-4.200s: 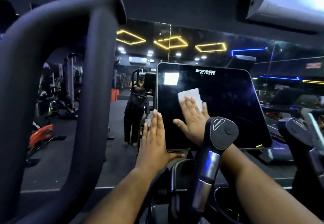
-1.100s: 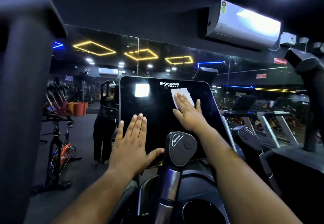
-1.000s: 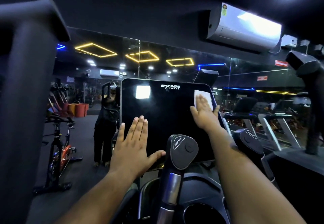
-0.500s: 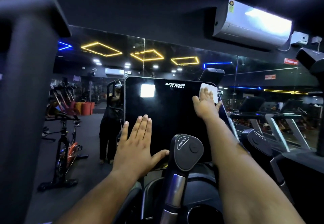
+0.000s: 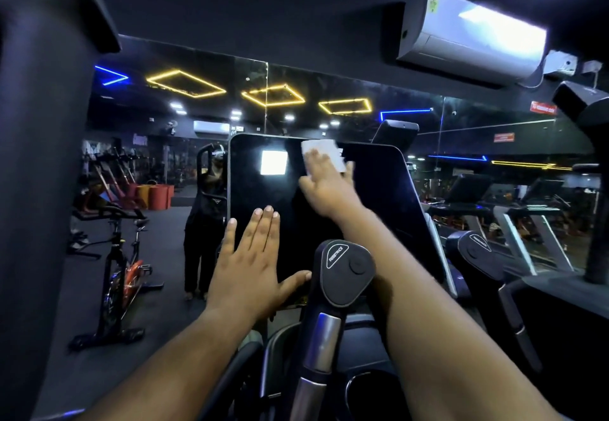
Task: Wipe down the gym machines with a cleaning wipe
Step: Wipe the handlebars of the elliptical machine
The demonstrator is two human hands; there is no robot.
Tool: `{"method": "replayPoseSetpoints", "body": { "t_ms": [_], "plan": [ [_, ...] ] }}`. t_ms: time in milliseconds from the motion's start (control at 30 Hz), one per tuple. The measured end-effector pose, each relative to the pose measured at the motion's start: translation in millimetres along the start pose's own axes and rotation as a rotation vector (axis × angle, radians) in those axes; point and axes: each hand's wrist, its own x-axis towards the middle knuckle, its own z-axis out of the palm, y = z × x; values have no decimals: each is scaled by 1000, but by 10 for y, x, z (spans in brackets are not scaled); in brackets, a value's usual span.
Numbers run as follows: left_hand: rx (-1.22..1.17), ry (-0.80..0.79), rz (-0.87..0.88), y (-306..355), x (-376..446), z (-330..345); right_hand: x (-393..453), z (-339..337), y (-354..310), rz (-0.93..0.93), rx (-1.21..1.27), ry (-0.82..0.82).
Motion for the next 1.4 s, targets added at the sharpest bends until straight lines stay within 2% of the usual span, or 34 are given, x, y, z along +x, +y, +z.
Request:
{"method": "replayPoseSetpoints", "body": {
  "t_ms": [67, 133, 267, 300, 367, 467, 533, 600, 700, 733, 800, 900, 967, 1033, 1100, 1167, 1233, 1300, 1333, 1400],
  "plan": [
    [14, -6, -3, 3, -2, -19, -109, 94, -229, -207, -43, -52],
    [18, 0, 8, 2, -8, -9, -109, 72, -91, -223, -85, -36],
    [9, -1, 7, -6, -4, 12, 18, -112, 480, 195, 9, 47],
    [11, -2, 3, -6, -2, 27, 36, -122, 480, 236, 28, 48],
    [10, -5, 5, -14, 10, 51, 35, -64, 213, 149, 43, 22],
    [16, 4, 5, -9, 20, 29, -92, 105, -302, -173, 7, -64],
    [20, 6, 13, -14, 9, 29, -111, 135, -281, -270, -56, -65],
    [23, 7, 25, -25, 3, 42, -17, 37, 20, -144, -98, -20],
    [15, 11, 19, -28, -7, 56, 87, -140, 474, 206, -16, 26],
    [14, 10, 14, -29, -6, 48, 81, -151, 492, 239, 1, 26],
    [-12, 8, 8, -24, -2, 3, -6, -102, 340, 148, 8, 8],
    [-54, 1, -9, -13, -32, -43, -399, 105, 21, -161, -1, -78],
    [-56, -1, -24, -4, -45, -63, -646, 235, 97, -270, -73, -101],
    [-47, -9, -24, -3, -69, -75, -794, 222, 394, -177, -86, -69],
    [-45, 1, -27, -15, -100, -66, -916, 136, 620, 34, 14, -7],
    [-60, 21, -43, -28, -124, -38, -941, 191, 576, 127, 24, -23],
    [-43, 45, -51, -40, -147, 24, -887, 441, 289, 12, 14, -103],
    [-25, 76, -46, -45, -198, 97, -945, 656, 52, -161, 170, -218],
    [-25, 79, -37, -51, -242, 127, -1059, 681, 33, -256, 208, -221],
    [-30, 52, -18, -92, -334, 155, -1289, 495, 205, -328, 107, -121]
  ]
}}
